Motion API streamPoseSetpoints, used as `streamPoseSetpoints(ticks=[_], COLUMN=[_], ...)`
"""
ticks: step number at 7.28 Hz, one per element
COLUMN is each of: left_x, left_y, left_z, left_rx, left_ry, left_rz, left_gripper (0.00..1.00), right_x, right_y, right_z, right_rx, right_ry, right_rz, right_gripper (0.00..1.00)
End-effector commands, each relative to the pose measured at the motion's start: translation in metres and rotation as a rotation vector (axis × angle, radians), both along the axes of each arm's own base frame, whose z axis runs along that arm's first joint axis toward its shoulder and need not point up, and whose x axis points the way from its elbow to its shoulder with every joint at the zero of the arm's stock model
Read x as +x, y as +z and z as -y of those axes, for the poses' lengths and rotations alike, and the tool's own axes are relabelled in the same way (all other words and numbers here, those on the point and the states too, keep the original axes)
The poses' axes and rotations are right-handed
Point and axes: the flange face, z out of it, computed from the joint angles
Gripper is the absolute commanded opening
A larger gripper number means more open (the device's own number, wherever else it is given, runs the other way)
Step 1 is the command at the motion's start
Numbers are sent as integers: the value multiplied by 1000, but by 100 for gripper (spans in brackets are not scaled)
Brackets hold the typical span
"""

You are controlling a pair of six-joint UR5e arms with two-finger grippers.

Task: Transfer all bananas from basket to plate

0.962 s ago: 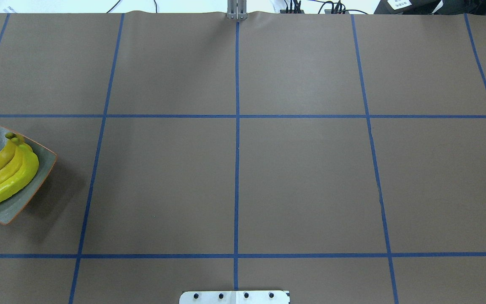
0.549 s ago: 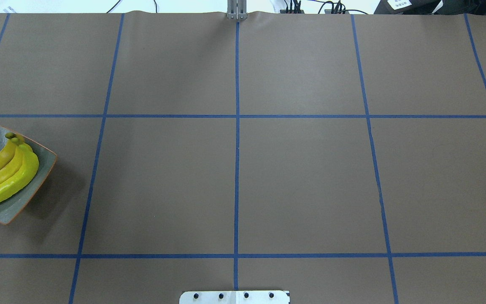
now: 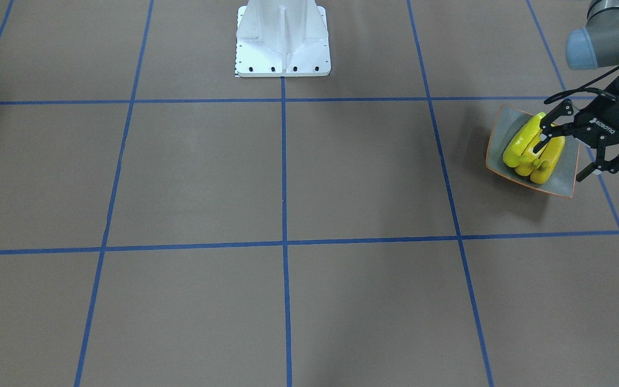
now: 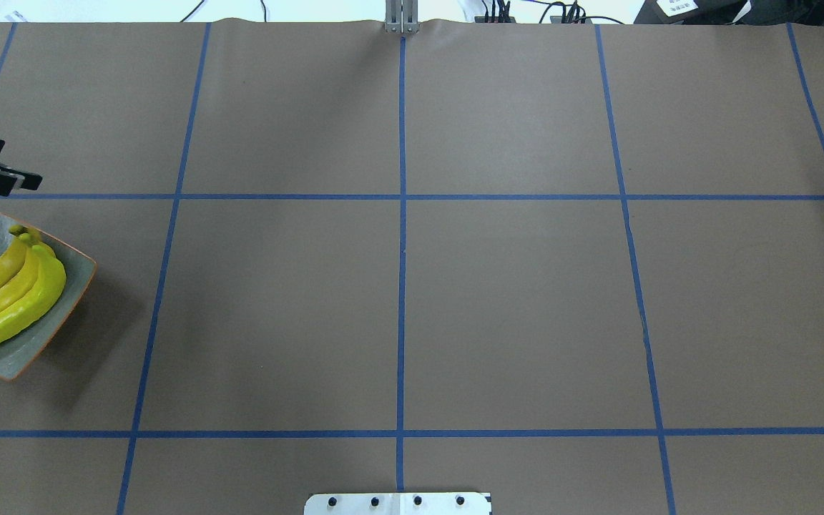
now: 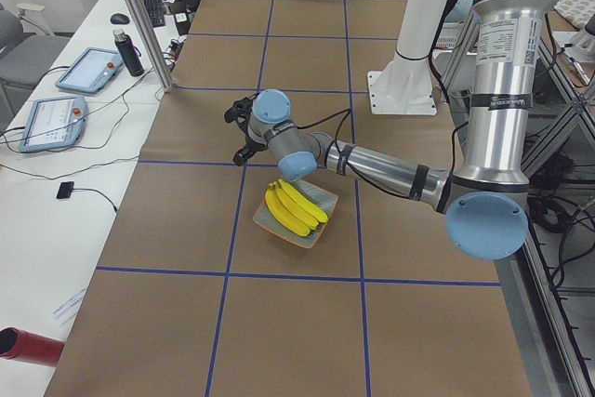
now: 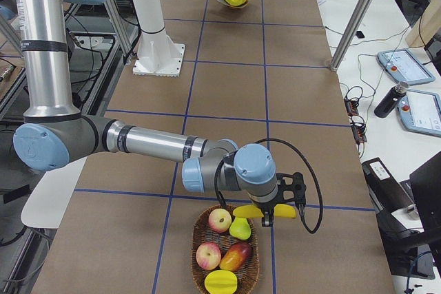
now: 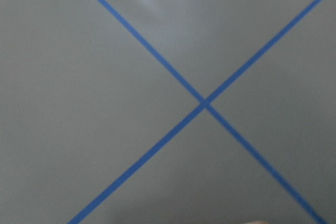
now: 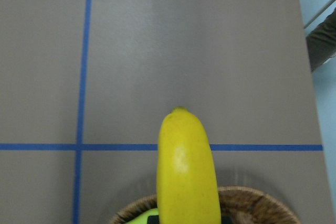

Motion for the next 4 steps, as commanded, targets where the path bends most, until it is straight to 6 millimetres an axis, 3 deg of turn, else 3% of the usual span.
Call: streamPoseSetpoints(ticks=[1,3,4], left_x=[73,150,181], left_y=[-74,-148,-182], left_z=[8,-5,-16], left_rx=[-72,-98,-110], left_ry=[33,127,170], left_rz=[-118,-215,-257], left_gripper=[100,100,100], right_x=[-62,-125,-155], right_y=[-100,-172,-211], right_z=[20,29,48], right_rx=[-24,-63,-85], right_ry=[44,56,68], right_rz=[131,192,228], right_gripper=[0,0,0])
